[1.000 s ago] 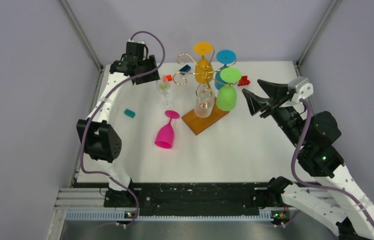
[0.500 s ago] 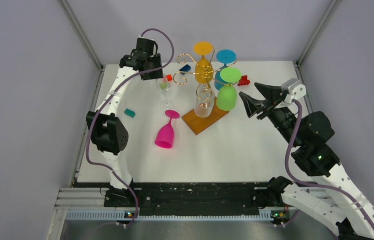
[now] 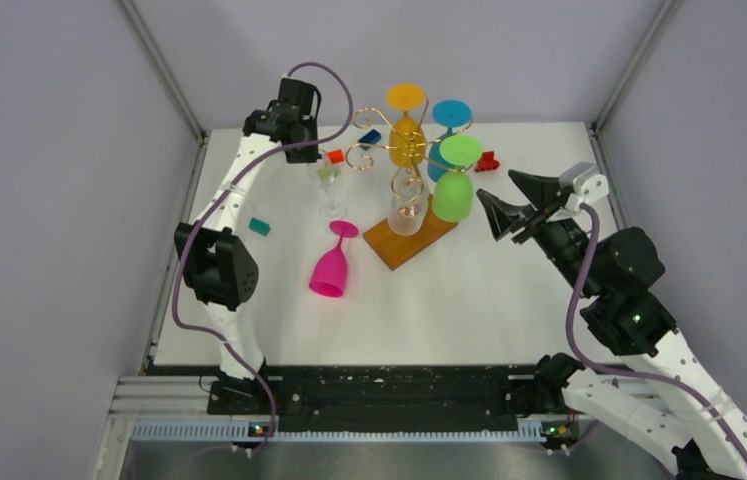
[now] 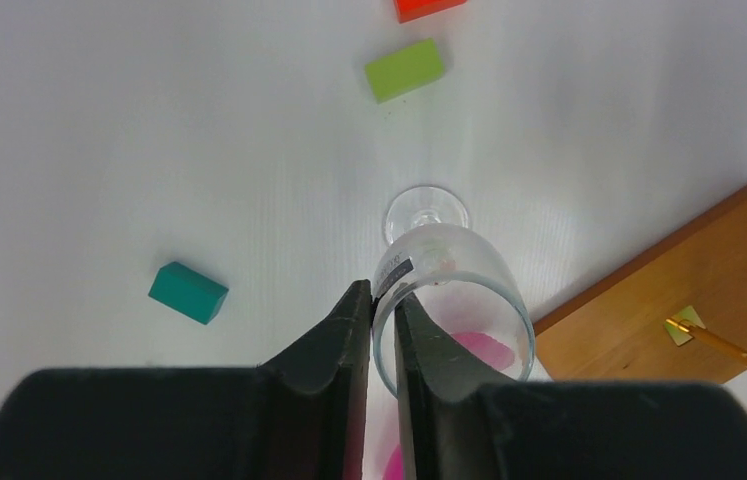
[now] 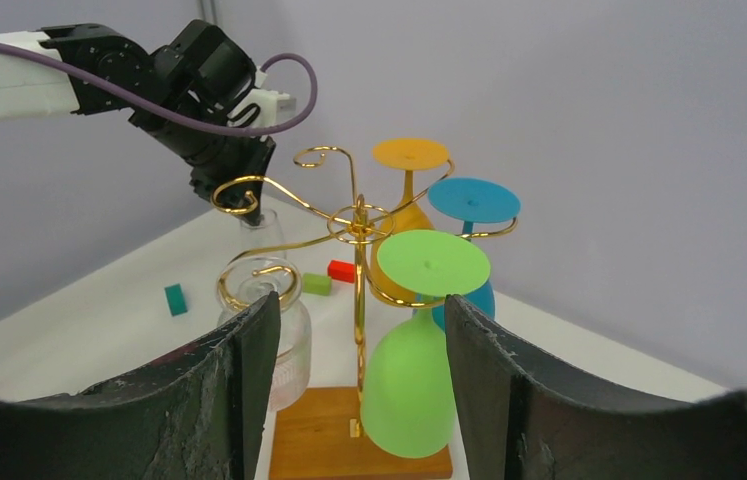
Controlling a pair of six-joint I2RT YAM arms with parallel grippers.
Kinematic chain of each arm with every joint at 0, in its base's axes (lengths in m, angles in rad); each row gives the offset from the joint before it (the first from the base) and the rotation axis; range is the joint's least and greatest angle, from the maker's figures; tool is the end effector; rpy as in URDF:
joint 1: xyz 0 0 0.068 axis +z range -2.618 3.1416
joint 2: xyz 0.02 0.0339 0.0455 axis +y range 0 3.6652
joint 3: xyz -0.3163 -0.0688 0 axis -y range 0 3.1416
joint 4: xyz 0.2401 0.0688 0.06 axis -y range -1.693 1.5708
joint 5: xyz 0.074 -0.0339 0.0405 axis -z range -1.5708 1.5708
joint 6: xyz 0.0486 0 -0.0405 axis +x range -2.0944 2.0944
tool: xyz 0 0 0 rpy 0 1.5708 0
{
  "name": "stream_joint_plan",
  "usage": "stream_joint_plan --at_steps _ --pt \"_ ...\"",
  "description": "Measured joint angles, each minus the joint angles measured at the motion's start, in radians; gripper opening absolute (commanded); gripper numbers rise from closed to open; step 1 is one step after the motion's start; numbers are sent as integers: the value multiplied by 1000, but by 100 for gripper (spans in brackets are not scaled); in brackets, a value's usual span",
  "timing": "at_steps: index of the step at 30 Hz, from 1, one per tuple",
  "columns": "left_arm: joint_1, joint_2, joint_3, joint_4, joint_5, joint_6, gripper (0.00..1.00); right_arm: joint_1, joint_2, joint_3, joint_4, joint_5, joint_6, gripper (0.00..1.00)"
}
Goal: Place the wine glass upside down on the wine glass rack
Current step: Pick up the wine glass at the center of the board.
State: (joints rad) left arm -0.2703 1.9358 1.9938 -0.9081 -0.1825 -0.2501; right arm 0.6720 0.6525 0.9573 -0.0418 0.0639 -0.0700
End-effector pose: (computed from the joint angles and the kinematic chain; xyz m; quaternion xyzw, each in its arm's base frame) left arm 0.4355 -0.1115 0.3913 -0.0227 0.9322 -0.0079 0.3612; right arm 0.0786 0.0586 0.4667 -0.1968 0.5758 0.2166 0.7634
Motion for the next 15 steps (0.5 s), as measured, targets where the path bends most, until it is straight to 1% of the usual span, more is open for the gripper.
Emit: stream_joint_plan --at_steps 7,8,15 --pt "-6 0 2 -21 -54 33 3 0 -2 -17 3 0 0 61" --pt "-6 0 2 -24 -59 35 0 0 -3 -17 3 0 0 61" --pt "-8 -3 2 -42 -76 44 0 0 -2 -17 10 -8 -6 63"
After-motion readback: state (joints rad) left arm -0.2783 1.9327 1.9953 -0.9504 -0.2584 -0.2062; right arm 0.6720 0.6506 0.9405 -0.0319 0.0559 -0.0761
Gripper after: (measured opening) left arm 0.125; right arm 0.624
